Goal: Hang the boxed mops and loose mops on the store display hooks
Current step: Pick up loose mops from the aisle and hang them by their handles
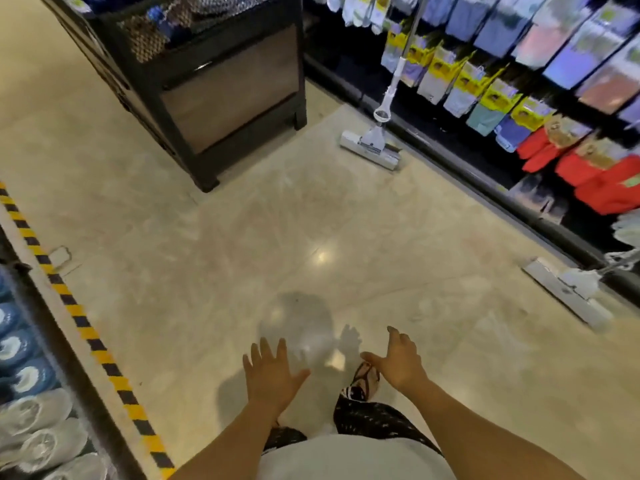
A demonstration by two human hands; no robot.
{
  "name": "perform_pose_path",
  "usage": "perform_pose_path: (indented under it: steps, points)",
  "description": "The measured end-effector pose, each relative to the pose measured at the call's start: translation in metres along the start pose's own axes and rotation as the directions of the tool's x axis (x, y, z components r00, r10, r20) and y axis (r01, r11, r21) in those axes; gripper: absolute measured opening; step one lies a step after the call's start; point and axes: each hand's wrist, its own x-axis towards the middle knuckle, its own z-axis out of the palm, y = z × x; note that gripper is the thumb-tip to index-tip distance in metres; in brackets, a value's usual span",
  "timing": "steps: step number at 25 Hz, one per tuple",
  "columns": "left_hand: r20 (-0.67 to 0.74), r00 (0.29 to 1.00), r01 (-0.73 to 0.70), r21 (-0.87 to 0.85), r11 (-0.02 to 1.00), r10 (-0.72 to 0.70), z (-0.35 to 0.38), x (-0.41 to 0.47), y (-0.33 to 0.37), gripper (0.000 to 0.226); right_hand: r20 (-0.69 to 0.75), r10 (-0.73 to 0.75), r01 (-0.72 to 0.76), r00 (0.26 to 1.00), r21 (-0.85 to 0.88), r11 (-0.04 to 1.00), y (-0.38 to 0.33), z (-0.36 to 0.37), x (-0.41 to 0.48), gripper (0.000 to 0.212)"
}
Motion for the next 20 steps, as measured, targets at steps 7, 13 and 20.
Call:
perform_pose_path:
  steps: [7, 13, 20]
  points:
    - [-0.147, 0.988, -0.069, -0.111, 0.991, 0.052, -0.081, 0.066, 0.114, 0.09, -0.064, 0.113, -0.1, 0.991, 0.182, 0.978, 0.035, -0.078, 0.062, 0.094]
    - [-0.04, 0.99, -0.132, 0.078, 0.988, 0.135, -0.114, 0.121, 0.142, 0.09, -0.038, 0.215, -0.204, 0.976, 0.193, 0.96, 0.03, -0.105, 0.116, 0.092]
    - [-0.006, 0.99, -0.135, 0.174, 0.975, 0.138, -0.241, 0.286, 0.134, 0.091, -0.049, 0.291, -0.276, 0.956, 0.198, 0.941, -0.07, -0.159, 0.237, 0.093]
